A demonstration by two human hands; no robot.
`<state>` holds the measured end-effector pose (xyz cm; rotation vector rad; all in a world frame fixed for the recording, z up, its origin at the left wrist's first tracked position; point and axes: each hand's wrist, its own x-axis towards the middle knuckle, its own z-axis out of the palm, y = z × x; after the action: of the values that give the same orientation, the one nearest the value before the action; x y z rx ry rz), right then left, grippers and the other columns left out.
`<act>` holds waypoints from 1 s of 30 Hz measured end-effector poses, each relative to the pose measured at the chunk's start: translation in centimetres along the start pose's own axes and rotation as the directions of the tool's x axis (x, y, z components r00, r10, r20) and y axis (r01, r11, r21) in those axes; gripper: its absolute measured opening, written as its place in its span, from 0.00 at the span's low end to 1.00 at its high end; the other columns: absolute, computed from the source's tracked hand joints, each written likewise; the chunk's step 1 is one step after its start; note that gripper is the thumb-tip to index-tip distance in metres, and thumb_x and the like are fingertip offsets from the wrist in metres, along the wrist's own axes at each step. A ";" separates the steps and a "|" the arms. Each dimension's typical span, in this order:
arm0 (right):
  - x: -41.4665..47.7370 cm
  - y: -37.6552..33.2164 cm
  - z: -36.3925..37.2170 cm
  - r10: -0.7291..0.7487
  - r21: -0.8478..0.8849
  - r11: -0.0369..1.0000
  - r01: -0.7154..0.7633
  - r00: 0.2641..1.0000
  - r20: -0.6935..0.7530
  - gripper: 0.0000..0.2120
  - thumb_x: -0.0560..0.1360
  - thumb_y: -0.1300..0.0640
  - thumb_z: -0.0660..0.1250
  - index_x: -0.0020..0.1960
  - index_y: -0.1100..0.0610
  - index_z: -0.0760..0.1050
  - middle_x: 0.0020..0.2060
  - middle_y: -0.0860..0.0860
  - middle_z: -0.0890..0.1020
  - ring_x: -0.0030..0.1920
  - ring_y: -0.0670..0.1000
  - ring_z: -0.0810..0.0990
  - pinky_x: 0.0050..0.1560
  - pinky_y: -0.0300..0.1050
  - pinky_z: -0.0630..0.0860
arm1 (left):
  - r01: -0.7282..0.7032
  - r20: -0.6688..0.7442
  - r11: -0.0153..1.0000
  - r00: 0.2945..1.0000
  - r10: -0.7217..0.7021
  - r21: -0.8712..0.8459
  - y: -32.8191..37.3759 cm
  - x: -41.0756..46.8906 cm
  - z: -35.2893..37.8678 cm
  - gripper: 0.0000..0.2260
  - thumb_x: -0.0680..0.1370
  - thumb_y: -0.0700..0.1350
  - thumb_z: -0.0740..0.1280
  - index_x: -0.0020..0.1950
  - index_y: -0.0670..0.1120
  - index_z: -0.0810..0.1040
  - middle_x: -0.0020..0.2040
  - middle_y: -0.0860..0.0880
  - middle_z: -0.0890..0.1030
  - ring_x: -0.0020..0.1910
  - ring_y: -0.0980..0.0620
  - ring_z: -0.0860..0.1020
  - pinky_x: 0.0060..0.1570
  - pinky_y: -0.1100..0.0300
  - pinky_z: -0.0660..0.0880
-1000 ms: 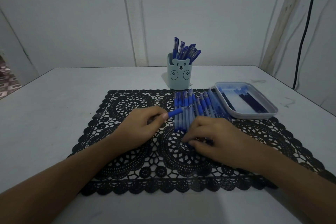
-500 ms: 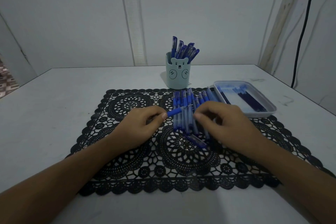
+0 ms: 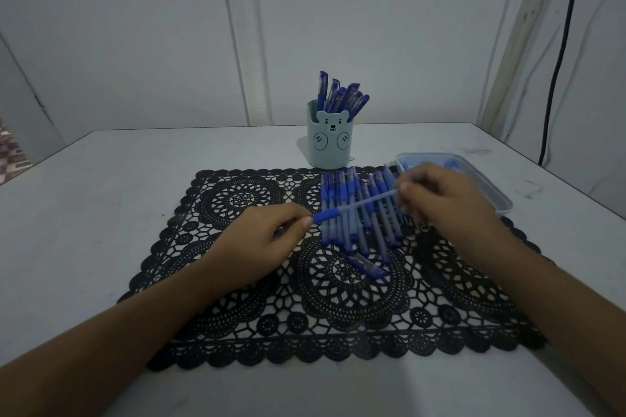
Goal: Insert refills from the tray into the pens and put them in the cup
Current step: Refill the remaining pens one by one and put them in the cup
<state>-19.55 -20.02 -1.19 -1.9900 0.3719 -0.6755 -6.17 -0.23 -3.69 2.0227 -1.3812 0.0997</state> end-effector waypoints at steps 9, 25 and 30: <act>1.8 2.0 -2.7 -0.129 -0.175 0.984 0.043 0.847 -0.516 0.02 0.74 0.62 0.63 0.45 0.58 0.74 0.37 0.47 0.77 0.38 0.44 0.74 0.39 0.25 0.69 | 0.136 -0.095 0.990 0.986 -0.138 -0.034 -0.2 0.4 0.1 0.05 0.78 0.45 0.60 0.46 0.53 0.75 0.28 0.56 0.73 0.28 0.61 0.71 0.28 0.69 0.67; 2.1 3.8 -1.0 -0.330 -0.671 0.709 0.218 0.943 -0.042 0.08 0.75 0.55 0.63 0.48 0.58 0.79 0.41 0.52 0.76 0.38 0.48 0.72 0.39 0.40 0.64 | 0.122 -0.066 0.992 0.990 -0.123 -0.014 -0.2 0.3 0.2 0.05 0.78 0.45 0.61 0.46 0.54 0.74 0.30 0.53 0.76 0.32 0.58 0.72 0.31 0.66 0.68; 4.4 4.8 -3.3 -0.153 -0.671 0.742 -0.006 0.972 -0.178 0.08 0.75 0.55 0.63 0.49 0.56 0.79 0.45 0.54 0.80 0.42 0.49 0.74 0.43 0.40 0.66 | 0.118 -0.066 0.993 0.991 -0.118 -0.010 -0.4 0.3 0.3 0.06 0.78 0.45 0.61 0.45 0.56 0.74 0.30 0.52 0.75 0.32 0.58 0.73 0.32 0.65 0.69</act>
<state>-17.88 -26.95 -2.74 -2.6307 0.7612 -0.9093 -5.81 -0.53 -3.96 2.0719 -1.2167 0.1095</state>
